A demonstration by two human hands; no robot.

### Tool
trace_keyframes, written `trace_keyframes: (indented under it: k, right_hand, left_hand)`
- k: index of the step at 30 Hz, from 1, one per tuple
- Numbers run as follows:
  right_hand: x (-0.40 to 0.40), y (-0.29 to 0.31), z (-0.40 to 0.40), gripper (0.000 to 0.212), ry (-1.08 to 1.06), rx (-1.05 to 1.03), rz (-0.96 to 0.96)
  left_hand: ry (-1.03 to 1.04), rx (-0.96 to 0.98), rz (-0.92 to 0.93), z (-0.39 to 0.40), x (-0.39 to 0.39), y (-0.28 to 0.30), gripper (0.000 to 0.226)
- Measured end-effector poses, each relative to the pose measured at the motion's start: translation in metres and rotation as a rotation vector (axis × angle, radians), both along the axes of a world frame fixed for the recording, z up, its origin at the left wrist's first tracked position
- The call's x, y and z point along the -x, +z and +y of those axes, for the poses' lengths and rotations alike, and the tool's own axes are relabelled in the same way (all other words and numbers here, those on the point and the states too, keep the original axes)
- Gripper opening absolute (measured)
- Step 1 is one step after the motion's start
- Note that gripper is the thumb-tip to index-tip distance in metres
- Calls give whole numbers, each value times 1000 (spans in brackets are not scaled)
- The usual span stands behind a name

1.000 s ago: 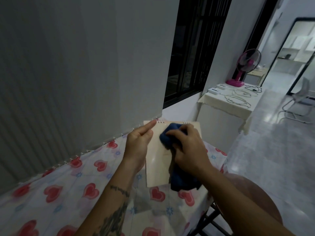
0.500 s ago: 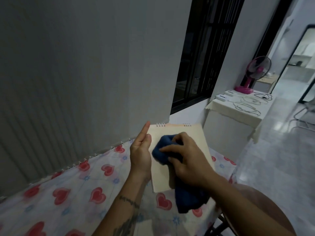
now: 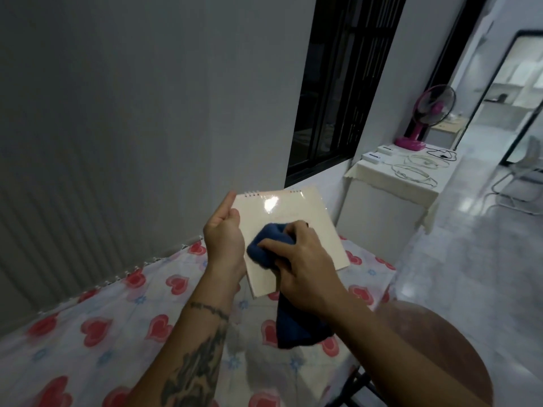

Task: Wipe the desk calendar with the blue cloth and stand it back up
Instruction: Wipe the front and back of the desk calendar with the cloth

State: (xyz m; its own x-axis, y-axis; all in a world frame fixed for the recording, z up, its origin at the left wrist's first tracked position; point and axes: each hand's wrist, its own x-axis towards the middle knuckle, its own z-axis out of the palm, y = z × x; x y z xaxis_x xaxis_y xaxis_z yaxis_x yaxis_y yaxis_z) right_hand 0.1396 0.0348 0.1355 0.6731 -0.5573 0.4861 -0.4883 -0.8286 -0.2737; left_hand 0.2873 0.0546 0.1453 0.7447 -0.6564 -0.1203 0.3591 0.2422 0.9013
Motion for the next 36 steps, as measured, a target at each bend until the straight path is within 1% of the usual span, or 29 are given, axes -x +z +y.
trace_keyframes:
  k: [3,7,11,12,14,16,18,20,23,26,28,30,32,34,36]
  right_hand:
    - [15,-18,6,32,38,-13,51]
    - [32,-30,-4,36,14,-37,143]
    - [14,-22,-11,30,-192,38,68]
    - [9,-22,-9,29,-198,77,66]
    - [11,-30,-2,31,-110,114,85]
    - [27,-45,5,36,-27,53,100]
    - [49,-59,5,36,-34,1,93]
    - [68,-67,-5,35,-116,-34,83]
    - [83,-69,-30,33,-307,-109,25]
    - [83,-60,-45,30,-441,-105,-4]
    - [77,-58,-40,28,-414,-43,-3]
    - [77,-64,-27,29,-272,-3,36]
    - [86,-72,-20,32,-146,-28,105]
    - [98,-76,-24,33,-148,-89,109]
    - [103,-74,-35,32,-216,-98,84]
  left_hand:
    - [36,-46,10,1,-5,-15,29]
    - [35,-79,17,2,0,-23,32]
    - [22,-77,-43,-3,18,-29,40]
    - [19,-84,-40,-5,20,-29,41]
    - [11,-117,-15,-6,18,-28,40]
    - [-11,-159,22,-4,10,-30,39]
    - [-17,-192,29,-2,6,-32,42]
    - [-5,-211,11,1,4,-35,46]
    - [-14,-219,5,3,5,-38,48]
    - [-31,-219,16,2,8,-42,49]
    - [-39,-223,43,-1,10,-44,46]
    - [-40,-223,69,-4,9,-46,44]
    - [-40,-221,66,-5,8,-48,46]
    - [-41,-218,60,-4,8,-49,46]
    - [-45,-216,49,-3,8,-49,45]
